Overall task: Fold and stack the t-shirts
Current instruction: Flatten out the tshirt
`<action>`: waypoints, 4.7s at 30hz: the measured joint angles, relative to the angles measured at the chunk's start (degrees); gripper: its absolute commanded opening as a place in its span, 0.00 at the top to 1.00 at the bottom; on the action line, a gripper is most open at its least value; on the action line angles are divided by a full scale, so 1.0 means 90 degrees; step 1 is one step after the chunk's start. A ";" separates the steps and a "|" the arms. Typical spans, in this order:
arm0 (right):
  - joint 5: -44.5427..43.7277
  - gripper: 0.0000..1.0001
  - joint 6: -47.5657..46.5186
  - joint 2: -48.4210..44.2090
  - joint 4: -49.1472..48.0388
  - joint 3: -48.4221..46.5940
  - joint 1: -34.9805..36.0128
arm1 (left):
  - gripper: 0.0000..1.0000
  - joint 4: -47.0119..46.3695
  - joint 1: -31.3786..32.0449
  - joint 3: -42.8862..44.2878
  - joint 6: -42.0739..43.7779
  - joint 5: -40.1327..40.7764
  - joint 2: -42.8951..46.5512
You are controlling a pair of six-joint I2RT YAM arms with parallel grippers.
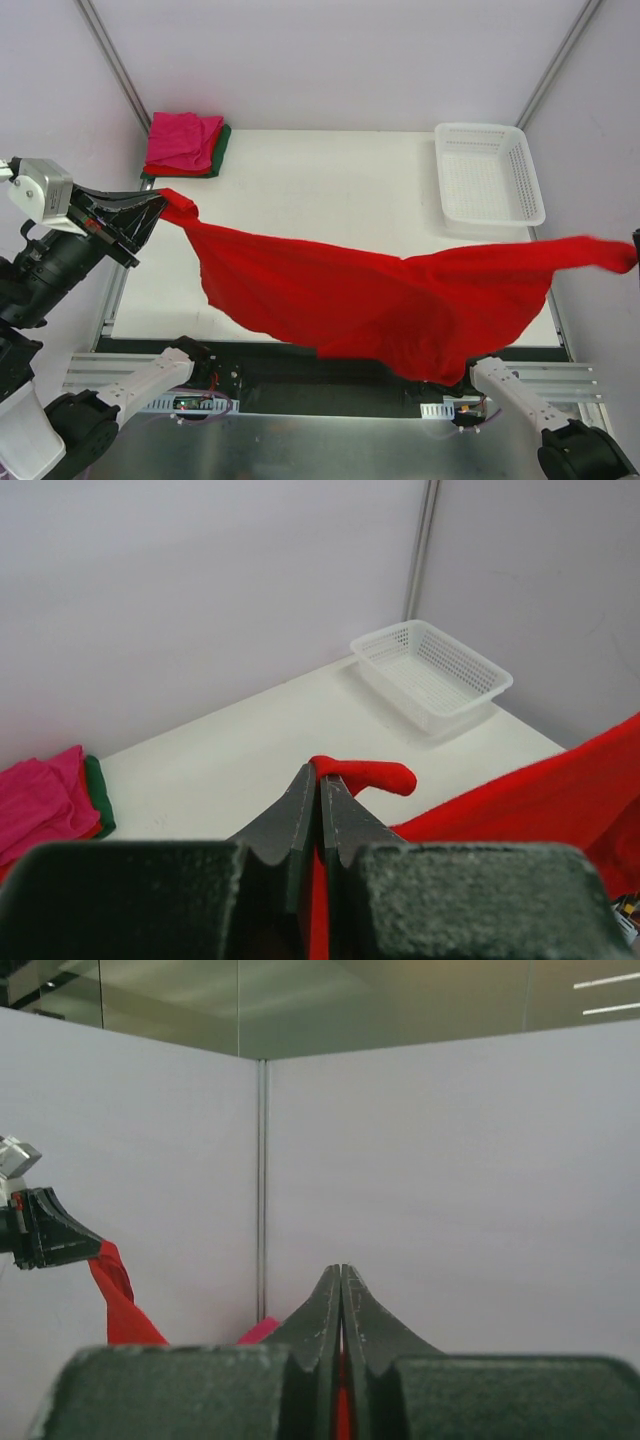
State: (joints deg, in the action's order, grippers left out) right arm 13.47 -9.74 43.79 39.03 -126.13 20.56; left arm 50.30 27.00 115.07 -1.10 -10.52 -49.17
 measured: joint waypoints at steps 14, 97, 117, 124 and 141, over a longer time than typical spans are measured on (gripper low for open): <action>0.0612 0.99 0.0753 -0.0345 -0.1032 0.0100 0.0000 | 1.00 0.0165 0.0002 0.0126 -0.0168 -0.0330 0.0148; -0.0012 0.44 0.2871 0.5765 -0.3725 0.7660 0.5863 | 1.00 -0.2402 -0.1637 -0.2640 0.0546 -0.0131 -0.3436; -0.0170 0.99 0.3004 0.6215 -0.3772 0.7689 0.6079 | 1.00 -0.2606 -0.1637 -0.3070 0.0559 -0.0126 -0.3126; -0.1719 0.99 0.3164 0.5807 -0.2647 0.7565 0.5824 | 1.00 -0.2613 -0.1637 -0.3096 0.0559 -0.0124 -0.3104; -0.4524 0.99 0.2912 0.4969 -0.0709 0.7147 0.3395 | 1.00 -0.2703 -0.1637 -0.3303 0.0563 -0.0080 -0.2985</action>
State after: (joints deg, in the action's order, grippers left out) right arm -27.24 16.47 88.51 32.64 -61.80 51.11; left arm 25.98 12.27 85.34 3.97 -11.25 -76.03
